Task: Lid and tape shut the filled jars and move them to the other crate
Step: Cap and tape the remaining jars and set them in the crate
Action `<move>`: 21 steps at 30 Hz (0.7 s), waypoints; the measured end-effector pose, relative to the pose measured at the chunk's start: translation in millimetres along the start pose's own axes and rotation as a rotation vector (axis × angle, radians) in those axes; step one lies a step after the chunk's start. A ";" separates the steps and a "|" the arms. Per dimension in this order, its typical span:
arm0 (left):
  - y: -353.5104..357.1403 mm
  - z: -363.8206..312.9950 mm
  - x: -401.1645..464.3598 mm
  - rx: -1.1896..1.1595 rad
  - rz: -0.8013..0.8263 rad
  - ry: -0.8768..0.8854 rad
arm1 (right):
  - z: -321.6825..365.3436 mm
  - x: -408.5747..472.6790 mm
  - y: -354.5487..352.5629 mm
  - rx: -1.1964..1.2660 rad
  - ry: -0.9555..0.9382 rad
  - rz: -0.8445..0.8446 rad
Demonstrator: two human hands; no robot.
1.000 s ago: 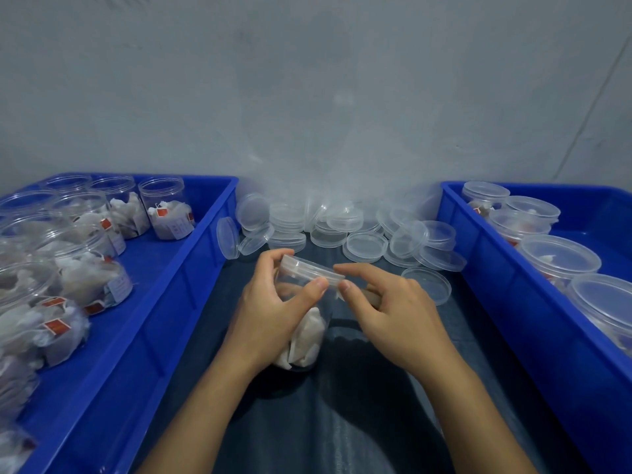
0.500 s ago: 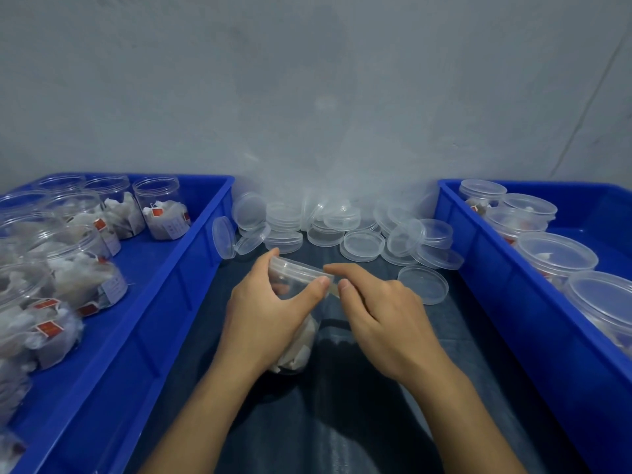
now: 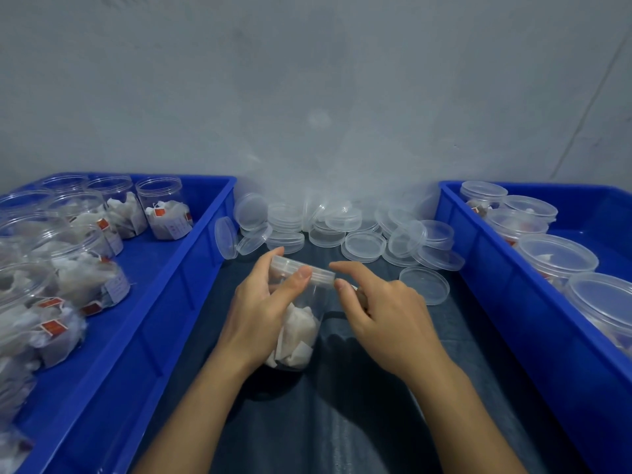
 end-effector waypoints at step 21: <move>7.4 -17.6 -15.1 0.492 -0.286 0.168 | 11.7 -5.8 6.7 -0.046 -0.042 -0.064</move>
Point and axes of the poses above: each hand's wrist, its own x-axis towards the middle knuckle, its own y-axis out of the palm, z = x × y, the point moved 2 cm from there along x, towards the middle knuckle, and after that the axes turned 6 degrees about x, right-handed, at the moved point
